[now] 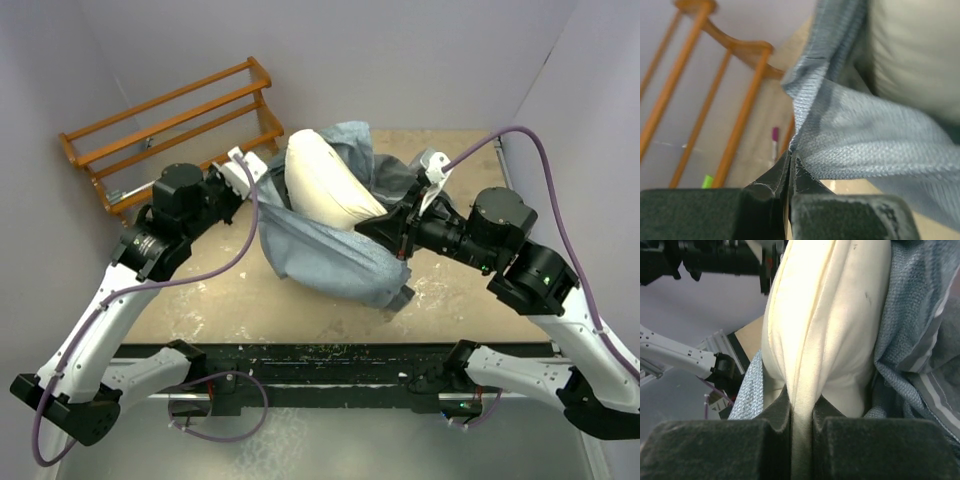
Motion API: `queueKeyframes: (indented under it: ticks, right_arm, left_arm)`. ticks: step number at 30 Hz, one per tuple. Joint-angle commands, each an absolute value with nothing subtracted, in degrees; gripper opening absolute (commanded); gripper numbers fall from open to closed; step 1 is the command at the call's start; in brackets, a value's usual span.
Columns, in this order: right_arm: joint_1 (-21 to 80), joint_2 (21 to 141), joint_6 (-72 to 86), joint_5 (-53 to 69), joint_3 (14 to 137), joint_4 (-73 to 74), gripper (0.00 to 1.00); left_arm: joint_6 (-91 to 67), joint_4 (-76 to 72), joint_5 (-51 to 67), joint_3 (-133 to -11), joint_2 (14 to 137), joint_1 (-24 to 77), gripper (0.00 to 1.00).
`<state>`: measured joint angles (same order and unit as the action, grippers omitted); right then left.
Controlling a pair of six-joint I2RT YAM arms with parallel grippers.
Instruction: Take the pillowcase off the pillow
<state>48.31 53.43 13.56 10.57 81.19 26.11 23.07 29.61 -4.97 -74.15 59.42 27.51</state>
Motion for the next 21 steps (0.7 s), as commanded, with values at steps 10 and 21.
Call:
queueKeyframes:
  ticks: [10,21]
  right_arm:
    - [48.43,64.64,14.28,17.40,93.83,10.99,0.00]
    - [48.51,83.88,9.60,29.16,110.67,24.98,0.00]
  left_arm:
    - [32.10,55.92,22.02,-100.73,58.53,26.55,0.91]
    - [58.39,76.22,31.28,-117.78,66.77,26.54,0.93]
